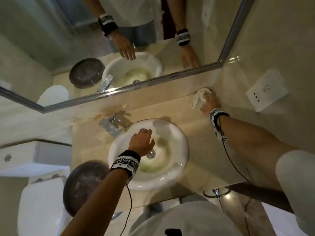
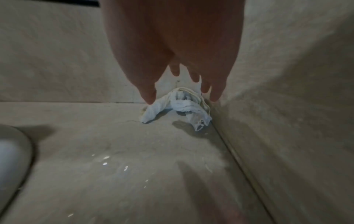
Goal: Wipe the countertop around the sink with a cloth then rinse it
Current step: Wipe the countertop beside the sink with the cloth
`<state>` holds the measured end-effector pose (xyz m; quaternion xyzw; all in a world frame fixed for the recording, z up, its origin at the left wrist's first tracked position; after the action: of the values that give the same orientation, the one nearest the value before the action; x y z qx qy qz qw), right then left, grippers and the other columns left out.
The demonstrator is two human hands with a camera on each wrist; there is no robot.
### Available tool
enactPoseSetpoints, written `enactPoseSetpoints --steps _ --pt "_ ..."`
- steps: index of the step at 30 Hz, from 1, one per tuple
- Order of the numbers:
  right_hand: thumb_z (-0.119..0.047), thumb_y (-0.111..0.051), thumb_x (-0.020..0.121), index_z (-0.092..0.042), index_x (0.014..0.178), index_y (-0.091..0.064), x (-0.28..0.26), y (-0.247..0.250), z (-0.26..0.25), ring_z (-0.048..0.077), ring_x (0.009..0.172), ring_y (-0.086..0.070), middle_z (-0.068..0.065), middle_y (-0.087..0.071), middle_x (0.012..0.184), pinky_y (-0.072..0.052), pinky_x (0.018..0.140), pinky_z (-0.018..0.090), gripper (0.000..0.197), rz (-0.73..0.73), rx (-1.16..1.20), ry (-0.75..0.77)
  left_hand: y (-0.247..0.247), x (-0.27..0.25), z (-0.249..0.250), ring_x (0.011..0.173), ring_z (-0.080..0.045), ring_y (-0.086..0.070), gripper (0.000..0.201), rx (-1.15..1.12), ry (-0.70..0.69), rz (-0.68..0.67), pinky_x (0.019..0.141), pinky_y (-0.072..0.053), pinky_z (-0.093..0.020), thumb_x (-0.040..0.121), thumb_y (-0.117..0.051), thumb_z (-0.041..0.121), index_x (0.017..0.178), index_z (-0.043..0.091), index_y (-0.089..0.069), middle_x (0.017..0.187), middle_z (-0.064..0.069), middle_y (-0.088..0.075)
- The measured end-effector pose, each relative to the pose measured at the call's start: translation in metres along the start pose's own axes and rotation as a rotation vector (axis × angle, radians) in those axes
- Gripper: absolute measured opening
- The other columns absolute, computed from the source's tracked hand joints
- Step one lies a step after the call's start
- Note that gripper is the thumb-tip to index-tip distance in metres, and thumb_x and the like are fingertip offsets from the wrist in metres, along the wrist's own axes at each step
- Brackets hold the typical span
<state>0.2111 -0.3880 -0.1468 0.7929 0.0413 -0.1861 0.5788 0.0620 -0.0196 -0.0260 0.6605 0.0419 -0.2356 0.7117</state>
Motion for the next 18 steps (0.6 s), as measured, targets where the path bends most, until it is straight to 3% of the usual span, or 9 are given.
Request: enactPoseSetpoints --steps 3,6,9,12,14,16,18 --pt "-0.03 -0.065 0.09 -0.029 0.159 -0.007 0.023 0.011 0.004 0.041 0.147 -0.024 0.01 0.003 0.167 -0.036 0.114 0.047 0.09 -0.08 -0.023 -0.042 -0.004 0.001 0.009 0.106 -0.025 -0.06 0.038 0.046 0.004 0.001 0.085 -0.047 -0.038 0.097 -0.048 0.036 0.128 0.014 -0.051 0.125 -0.005 -0.06" --pt "-0.028 -0.07 0.09 -0.022 0.16 -0.004 0.037 0.012 -0.001 0.037 0.15 -0.018 0.013 -0.002 0.166 -0.031 0.117 0.045 0.096 -0.201 -0.053 -0.041 -0.016 -0.005 0.016 0.108 -0.026 -0.059 0.038 0.07 0.008 -0.032 0.087 -0.045 -0.037 0.098 -0.047 0.034 0.13 0.013 -0.05 0.123 -0.006 -0.059" --pt "-0.025 -0.072 0.09 -0.016 0.16 -0.001 0.041 0.005 0.0 0.036 0.151 -0.016 0.013 -0.006 0.166 -0.027 0.119 0.044 0.1 -0.23 -0.024 -0.017 -0.031 -0.012 0.017 0.108 -0.026 -0.058 0.039 0.066 0.03 -0.043 0.086 -0.044 -0.037 0.098 -0.046 0.033 0.131 0.013 -0.049 0.123 -0.006 -0.059" --pt "-0.023 -0.063 0.096 -0.014 0.16 -0.005 0.052 -0.01 0.009 0.034 0.151 -0.014 0.012 -0.007 0.166 -0.023 0.121 0.043 0.087 -0.228 0.012 -0.115 -0.042 -0.019 0.017 0.106 -0.027 -0.058 0.038 0.055 0.045 -0.043 0.084 -0.042 -0.036 0.098 -0.045 0.031 0.131 0.013 -0.049 0.12 -0.006 -0.06" --pt "-0.027 -0.053 0.102 -0.011 0.159 -0.016 0.055 -0.014 0.011 0.034 0.149 -0.022 0.015 -0.017 0.165 -0.026 0.12 0.045 0.071 -0.26 0.059 -0.209 -0.049 -0.022 0.014 0.103 -0.026 -0.059 0.035 0.063 0.055 -0.054 0.081 -0.042 -0.035 0.098 -0.044 0.031 0.127 0.013 -0.05 0.117 -0.006 -0.06" --pt "-0.025 -0.057 0.1 -0.008 0.156 -0.028 0.055 -0.021 0.015 0.037 0.142 -0.036 0.018 -0.032 0.158 -0.035 0.114 0.047 0.065 -0.291 0.089 -0.249 -0.054 -0.024 0.013 0.099 -0.025 -0.06 0.031 0.067 0.061 -0.058 0.078 -0.042 -0.035 0.097 -0.044 0.031 0.121 0.013 -0.052 0.112 -0.005 -0.061" --pt "-0.02 -0.058 0.099 -0.01 0.156 -0.03 0.046 -0.024 0.014 0.04 0.133 -0.047 0.02 -0.041 0.152 -0.043 0.106 0.047 0.064 -0.286 0.123 -0.239 -0.057 -0.025 0.015 0.097 -0.025 -0.06 0.029 0.052 0.058 -0.065 0.078 -0.042 -0.035 0.096 -0.045 0.03 0.118 0.013 -0.053 0.11 -0.005 -0.061"
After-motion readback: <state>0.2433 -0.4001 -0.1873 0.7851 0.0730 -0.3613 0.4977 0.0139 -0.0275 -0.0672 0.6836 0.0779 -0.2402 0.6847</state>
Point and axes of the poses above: each hand's wrist, its own x-axis towards the middle knuckle, its own y-axis out of the back of the hand, z = x × y, the point moved 7 cm from there along x, towards the middle knuckle
